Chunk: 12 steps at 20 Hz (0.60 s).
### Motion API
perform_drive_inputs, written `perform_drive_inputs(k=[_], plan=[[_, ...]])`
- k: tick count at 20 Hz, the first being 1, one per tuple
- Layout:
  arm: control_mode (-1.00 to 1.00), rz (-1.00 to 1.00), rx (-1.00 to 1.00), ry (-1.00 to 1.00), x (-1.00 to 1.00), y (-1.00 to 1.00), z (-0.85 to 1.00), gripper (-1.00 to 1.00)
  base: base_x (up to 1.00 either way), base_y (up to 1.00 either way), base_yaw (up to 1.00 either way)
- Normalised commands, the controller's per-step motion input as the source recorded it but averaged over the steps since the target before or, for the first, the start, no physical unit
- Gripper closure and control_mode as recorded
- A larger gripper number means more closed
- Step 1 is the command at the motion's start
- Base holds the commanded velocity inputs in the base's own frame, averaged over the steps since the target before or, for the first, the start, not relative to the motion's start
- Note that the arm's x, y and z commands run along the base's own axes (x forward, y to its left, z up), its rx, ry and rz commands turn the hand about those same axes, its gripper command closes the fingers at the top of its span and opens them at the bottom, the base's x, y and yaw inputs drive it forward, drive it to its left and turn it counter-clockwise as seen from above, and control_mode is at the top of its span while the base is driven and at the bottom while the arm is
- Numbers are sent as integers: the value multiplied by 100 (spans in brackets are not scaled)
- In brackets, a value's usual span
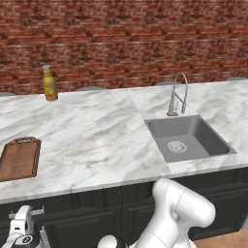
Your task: Open the drawer on the left and place the cutting tools on the cutting board.
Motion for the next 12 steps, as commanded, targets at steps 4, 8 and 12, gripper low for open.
perform_drive_inputs(k=[4, 8, 12], plan=[[-100, 8, 0, 0, 3, 21, -60, -100, 0, 0, 0], [-100, 5, 0, -8, 0, 9, -57, -100, 0, 0, 0], [-100, 0, -6, -22, 0, 0, -41, -100, 0, 0, 0]])
